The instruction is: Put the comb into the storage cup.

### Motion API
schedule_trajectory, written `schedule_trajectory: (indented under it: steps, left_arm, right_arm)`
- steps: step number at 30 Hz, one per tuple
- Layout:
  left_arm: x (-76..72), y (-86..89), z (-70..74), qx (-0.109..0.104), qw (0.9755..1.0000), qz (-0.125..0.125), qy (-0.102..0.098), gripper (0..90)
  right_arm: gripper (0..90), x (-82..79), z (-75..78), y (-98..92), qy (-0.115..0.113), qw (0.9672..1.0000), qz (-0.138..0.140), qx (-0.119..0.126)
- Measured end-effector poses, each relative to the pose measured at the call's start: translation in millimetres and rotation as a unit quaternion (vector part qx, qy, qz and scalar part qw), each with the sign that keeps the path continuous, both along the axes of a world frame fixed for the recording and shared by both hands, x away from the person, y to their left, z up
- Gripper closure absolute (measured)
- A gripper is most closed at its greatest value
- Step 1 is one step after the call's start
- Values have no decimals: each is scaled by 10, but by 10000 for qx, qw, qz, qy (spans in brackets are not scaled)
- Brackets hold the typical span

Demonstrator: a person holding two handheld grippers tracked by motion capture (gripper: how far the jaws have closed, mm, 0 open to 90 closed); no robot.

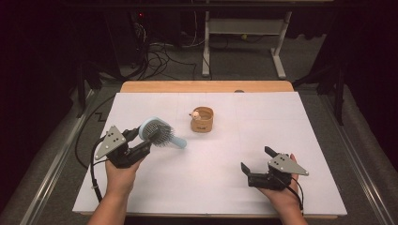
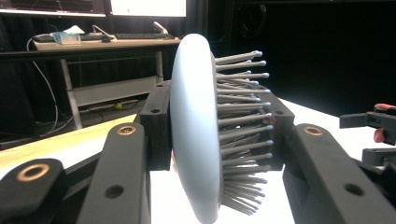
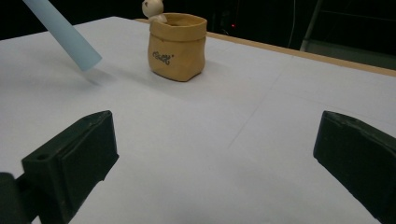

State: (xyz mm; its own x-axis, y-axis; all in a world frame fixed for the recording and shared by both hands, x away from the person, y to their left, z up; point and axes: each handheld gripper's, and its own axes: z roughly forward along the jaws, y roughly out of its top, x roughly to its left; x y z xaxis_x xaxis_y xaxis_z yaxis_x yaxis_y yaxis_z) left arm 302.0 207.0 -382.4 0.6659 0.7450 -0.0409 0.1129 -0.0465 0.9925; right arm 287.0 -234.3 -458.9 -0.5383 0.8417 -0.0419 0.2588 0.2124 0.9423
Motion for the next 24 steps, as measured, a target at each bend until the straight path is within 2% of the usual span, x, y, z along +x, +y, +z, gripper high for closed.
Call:
schedule_trajectory:
  steps: [8, 20, 24]
  left_arm:
    - [-1, 31, 7, 41, 10000, 68, -28, 570]
    - [12, 29, 7, -66, 10000, 39, 1, 570]
    - [11, 9, 7, -88, 10000, 8, 13, 570]
  right_arm:
    - [4, -43, 10, -136, -49, 9998, -155, 86]
    - [4, -60, -10, -265, -1, 9994, -266, 204]
    - [4, -83, 1, -303, -68, 9994, -275, 205]
